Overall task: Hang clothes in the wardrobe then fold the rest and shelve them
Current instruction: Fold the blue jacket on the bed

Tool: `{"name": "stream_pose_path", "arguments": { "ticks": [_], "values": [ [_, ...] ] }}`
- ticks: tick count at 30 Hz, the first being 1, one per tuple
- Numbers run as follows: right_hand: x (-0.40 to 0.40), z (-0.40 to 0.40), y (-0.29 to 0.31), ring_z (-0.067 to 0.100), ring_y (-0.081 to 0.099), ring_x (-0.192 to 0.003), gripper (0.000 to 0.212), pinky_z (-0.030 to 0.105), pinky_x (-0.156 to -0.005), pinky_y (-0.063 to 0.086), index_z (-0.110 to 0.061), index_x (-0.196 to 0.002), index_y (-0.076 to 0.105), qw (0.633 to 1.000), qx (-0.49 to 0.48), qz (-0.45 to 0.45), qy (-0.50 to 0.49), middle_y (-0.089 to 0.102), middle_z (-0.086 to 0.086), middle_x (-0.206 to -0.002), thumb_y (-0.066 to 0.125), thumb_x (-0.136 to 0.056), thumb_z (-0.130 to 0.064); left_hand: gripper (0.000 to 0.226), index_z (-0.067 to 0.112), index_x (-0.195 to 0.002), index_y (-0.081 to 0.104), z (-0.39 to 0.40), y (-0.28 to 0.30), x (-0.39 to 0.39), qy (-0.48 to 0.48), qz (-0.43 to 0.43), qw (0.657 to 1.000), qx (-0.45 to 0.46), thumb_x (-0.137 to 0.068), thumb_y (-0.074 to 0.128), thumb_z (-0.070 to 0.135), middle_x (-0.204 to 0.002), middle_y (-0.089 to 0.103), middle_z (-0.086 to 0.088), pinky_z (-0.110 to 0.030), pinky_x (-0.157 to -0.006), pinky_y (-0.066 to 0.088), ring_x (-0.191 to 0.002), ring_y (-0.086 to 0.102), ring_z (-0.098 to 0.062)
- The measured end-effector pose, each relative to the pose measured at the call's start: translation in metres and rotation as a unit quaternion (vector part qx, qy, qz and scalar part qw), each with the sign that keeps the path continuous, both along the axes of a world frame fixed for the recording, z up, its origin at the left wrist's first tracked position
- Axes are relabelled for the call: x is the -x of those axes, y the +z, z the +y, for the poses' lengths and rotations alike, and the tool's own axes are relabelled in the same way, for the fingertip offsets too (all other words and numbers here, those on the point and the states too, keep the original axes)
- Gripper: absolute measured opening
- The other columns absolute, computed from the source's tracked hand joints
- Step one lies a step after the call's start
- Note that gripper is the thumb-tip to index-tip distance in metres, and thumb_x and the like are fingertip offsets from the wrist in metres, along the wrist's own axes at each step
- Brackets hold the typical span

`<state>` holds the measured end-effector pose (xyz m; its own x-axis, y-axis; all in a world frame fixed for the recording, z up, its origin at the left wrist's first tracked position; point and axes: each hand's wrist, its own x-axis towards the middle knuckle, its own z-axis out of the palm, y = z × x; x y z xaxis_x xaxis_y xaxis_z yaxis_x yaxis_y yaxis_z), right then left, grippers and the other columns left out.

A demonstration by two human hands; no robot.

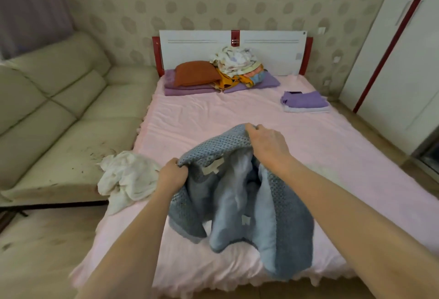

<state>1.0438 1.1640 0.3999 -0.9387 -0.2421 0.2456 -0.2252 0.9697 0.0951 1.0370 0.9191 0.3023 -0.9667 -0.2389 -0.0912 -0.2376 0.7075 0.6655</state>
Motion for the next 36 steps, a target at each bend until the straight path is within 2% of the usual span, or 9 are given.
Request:
{"name": "stream_pose_path", "arguments": {
  "ticks": [4,7,14,18,22,25,27,32,36],
  "values": [
    [-0.018,0.007,-0.012,0.034,0.048,-0.105,0.047,0.036,-0.064,0.031,-0.008,-0.126,0.04,0.999,0.012,-0.015,-0.032,0.055,0.015,-0.113,0.049,-0.081,0.004,0.028,0.004,-0.112,0.054,-0.008,0.004,-0.025,-0.057,-0.05,0.982,0.171,-0.09,0.051,0.021,-0.117,0.06,-0.022,-0.039,-0.085,0.045,-0.109,0.057,-0.038],
    [-0.03,0.013,-0.017,0.032,0.051,-0.087,0.043,0.035,-0.061,0.031,-0.005,-0.123,0.039,0.997,0.041,-0.054,-0.032,0.056,0.015,-0.098,0.048,-0.082,0.005,0.024,0.004,-0.108,0.06,-0.03,-0.002,-0.045,-0.088,-0.077,0.958,0.261,-0.085,0.053,0.009,-0.112,0.063,-0.018,-0.036,-0.08,0.047,-0.105,0.06,-0.033],
    [-0.039,0.011,-0.021,0.027,0.042,-0.07,0.034,0.034,-0.058,0.031,-0.005,-0.115,0.04,0.992,0.063,-0.073,-0.077,0.057,0.019,-0.093,0.046,-0.083,0.002,0.014,0.003,-0.101,0.051,-0.028,-0.005,-0.058,-0.065,-0.024,0.986,0.149,-0.089,0.044,0.008,-0.11,0.06,-0.025,-0.033,-0.073,0.035,-0.102,0.056,-0.038],
    [-0.038,0.021,-0.034,0.029,0.047,-0.071,0.04,0.033,-0.057,0.033,-0.012,-0.116,0.04,0.988,0.087,-0.096,-0.078,0.052,0.013,-0.1,0.057,-0.08,-0.009,0.037,0.01,-0.09,0.062,-0.02,0.004,-0.064,-0.103,-0.069,0.991,0.054,-0.08,0.055,0.044,-0.097,0.068,-0.014,-0.035,-0.074,0.045,-0.09,0.06,-0.031],
    [-0.051,0.032,-0.06,0.029,0.057,-0.085,0.057,0.032,-0.066,0.042,-0.025,-0.123,0.041,0.977,-0.015,-0.207,-0.046,0.048,0.004,-0.113,0.067,-0.074,-0.039,0.051,0.005,-0.1,0.065,-0.033,0.015,-0.073,-0.1,-0.119,0.969,0.189,-0.08,0.065,0.052,-0.103,0.068,-0.015,-0.033,-0.071,0.047,-0.094,0.063,-0.03],
    [-0.054,0.027,-0.052,0.022,0.057,-0.092,0.049,0.035,-0.074,0.046,-0.03,-0.109,0.053,0.961,0.129,-0.246,-0.011,0.055,-0.006,-0.101,0.072,-0.072,-0.055,0.04,-0.005,-0.112,0.06,-0.046,0.037,-0.057,-0.035,-0.144,0.988,0.047,-0.088,0.058,0.028,-0.112,0.063,-0.021,-0.037,-0.08,0.05,-0.1,0.061,-0.034],
    [-0.057,0.019,-0.05,0.025,0.06,-0.087,0.021,0.035,-0.067,0.045,-0.025,-0.087,0.058,0.958,0.201,-0.205,-0.011,0.062,-0.002,-0.089,0.068,-0.078,-0.04,0.031,-0.004,-0.107,0.059,-0.047,0.046,-0.057,-0.01,-0.165,0.982,-0.095,-0.088,0.054,0.02,-0.104,0.064,-0.018,-0.04,-0.075,0.052,-0.092,0.063,-0.033],
    [-0.07,-0.004,-0.063,0.032,0.06,-0.098,0.019,0.029,-0.067,0.04,-0.009,-0.101,0.06,0.963,0.056,-0.237,-0.113,0.063,0.013,-0.109,0.053,-0.085,-0.015,0.021,-0.003,-0.098,0.06,-0.01,0.019,-0.076,0.079,-0.082,0.977,-0.183,-0.091,0.042,0.005,-0.096,0.06,-0.033,-0.044,-0.066,0.046,-0.081,0.056,-0.033],
    [-0.063,-0.01,-0.05,0.03,0.059,-0.099,0.014,0.031,-0.067,0.041,-0.005,-0.096,0.059,0.967,-0.005,-0.218,-0.133,0.062,0.013,-0.106,0.05,-0.086,-0.002,0.024,0.013,-0.07,0.043,0.001,-0.005,-0.07,0.111,-0.087,0.957,-0.253,-0.091,0.042,0.002,-0.072,0.047,-0.01,-0.042,-0.068,0.049,-0.07,0.049,-0.026]
  ]
}}
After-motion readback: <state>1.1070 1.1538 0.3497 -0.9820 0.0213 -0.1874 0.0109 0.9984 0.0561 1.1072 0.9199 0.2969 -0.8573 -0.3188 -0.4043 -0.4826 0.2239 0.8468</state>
